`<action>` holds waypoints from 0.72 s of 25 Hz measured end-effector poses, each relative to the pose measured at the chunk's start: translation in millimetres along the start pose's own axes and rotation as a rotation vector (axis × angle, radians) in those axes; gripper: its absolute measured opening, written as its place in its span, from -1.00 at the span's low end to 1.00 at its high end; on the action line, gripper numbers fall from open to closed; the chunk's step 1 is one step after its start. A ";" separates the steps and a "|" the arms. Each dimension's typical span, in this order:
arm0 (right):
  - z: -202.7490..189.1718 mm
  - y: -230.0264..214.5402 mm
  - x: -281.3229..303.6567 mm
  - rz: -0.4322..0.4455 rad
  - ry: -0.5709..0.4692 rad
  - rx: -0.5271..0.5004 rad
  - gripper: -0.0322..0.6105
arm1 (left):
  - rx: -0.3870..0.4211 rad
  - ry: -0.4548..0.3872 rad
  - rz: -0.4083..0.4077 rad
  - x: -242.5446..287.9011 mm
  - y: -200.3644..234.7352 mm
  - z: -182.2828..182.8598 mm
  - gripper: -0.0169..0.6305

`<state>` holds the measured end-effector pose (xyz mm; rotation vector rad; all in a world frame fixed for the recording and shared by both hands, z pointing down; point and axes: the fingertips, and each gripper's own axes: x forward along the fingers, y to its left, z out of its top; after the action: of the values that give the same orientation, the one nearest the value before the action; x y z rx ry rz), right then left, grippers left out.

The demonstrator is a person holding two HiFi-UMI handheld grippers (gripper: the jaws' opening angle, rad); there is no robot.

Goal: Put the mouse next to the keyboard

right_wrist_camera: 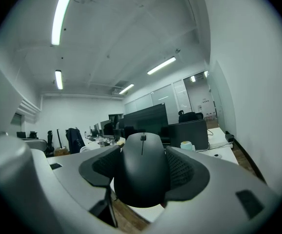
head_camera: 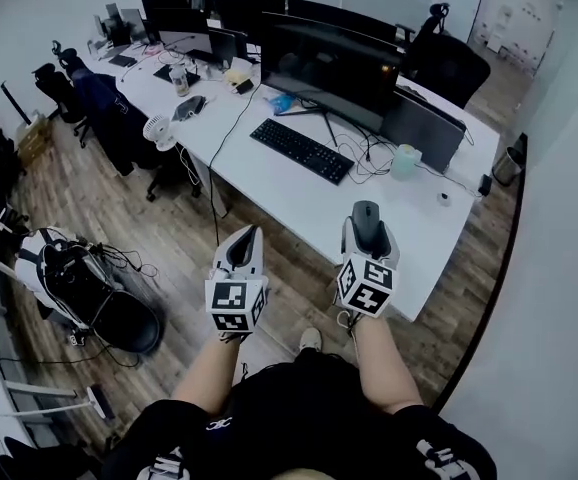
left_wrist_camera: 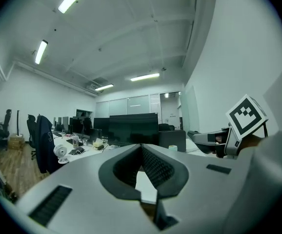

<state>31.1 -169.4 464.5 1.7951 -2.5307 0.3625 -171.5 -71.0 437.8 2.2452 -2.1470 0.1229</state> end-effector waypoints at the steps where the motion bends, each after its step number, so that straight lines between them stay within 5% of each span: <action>1: 2.1 -9.4 16.6 -0.004 0.008 0.005 0.06 | 0.004 0.006 -0.001 19.1 -2.2 1.9 -0.90; 8: 6.4 -62.8 107.5 -0.025 0.063 0.021 0.06 | 0.019 0.042 -0.024 127.1 -21.6 7.6 -0.90; 18: -6.8 -116.2 163.7 -0.080 0.134 0.035 0.06 | 0.003 0.089 -0.092 208.5 -51.9 -1.2 -0.90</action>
<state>83.2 -356.5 516.0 1.8118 -2.3703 0.5090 -110.6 -276.2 457.2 2.2891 -1.9981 0.2191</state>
